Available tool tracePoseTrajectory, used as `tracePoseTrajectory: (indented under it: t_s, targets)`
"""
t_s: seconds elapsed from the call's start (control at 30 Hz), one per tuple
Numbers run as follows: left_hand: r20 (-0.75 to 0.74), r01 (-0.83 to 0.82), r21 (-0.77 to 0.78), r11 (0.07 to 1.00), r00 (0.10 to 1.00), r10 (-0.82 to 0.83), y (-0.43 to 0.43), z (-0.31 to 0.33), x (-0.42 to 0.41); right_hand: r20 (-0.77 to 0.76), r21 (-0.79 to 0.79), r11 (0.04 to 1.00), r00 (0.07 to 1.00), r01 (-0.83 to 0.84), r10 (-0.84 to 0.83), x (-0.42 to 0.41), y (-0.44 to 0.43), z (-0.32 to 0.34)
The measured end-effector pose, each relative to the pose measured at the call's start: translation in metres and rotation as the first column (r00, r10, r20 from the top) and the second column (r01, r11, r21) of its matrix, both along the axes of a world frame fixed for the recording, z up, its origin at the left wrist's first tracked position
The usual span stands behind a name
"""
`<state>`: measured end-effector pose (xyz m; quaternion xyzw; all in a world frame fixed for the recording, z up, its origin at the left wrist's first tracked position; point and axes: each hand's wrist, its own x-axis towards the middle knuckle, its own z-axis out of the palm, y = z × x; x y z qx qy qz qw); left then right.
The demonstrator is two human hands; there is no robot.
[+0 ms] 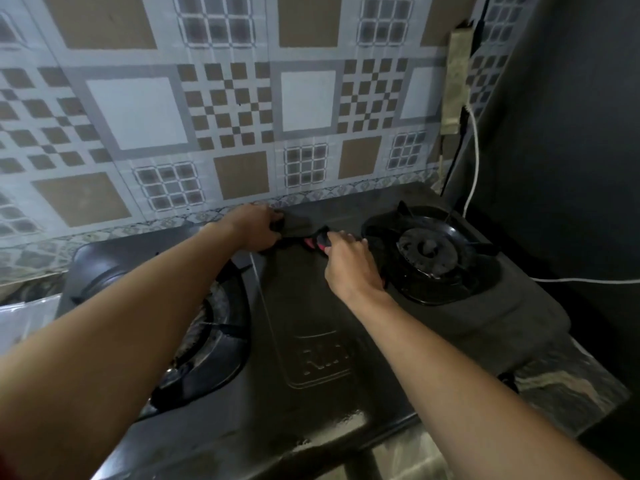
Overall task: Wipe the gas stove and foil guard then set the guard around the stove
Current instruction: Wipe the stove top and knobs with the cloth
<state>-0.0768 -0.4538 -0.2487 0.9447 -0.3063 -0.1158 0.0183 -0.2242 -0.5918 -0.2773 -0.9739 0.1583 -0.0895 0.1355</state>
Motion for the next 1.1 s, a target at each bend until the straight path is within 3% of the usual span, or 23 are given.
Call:
tracePoseTrajectory:
  t_s: [0.27,0.57,0.7,0.9,1.0,1.1]
  targets:
    - [-0.089,-0.041,-0.002,0.999,0.995,0.041,0.003,-0.001,0.003,-0.226,0.129,0.991,0.974,0.033,-0.003,0.073,-0.017,0.009]
    - [-0.158,-0.042,0.093,0.995,0.986,0.056,-0.01,-0.001,-0.007,-0.45,0.176,0.959,0.848,-0.224,0.28,0.118,-0.058,0.023]
    - [-0.159,-0.047,0.109,0.993,0.985,0.064,-0.013,-0.009,-0.011,-0.438,0.225,0.932,0.824,-0.285,0.359,0.126,-0.083,0.024]
    - [-0.178,-0.088,0.101,0.991,0.978,0.105,-0.016,-0.013,-0.019,-0.421,0.13,0.902,0.801,-0.411,0.426,0.137,-0.113,0.031]
    - [-0.094,-0.125,0.068,0.99,0.987,0.131,-0.022,-0.011,-0.027,-0.46,0.078,0.89,0.775,-0.45,0.432,0.144,-0.129,0.034]
    - [-0.097,-0.145,0.022,0.989,0.984,0.146,-0.033,-0.016,-0.039,-0.496,0.102,0.877,0.741,-0.469,0.454,0.146,-0.14,0.035]
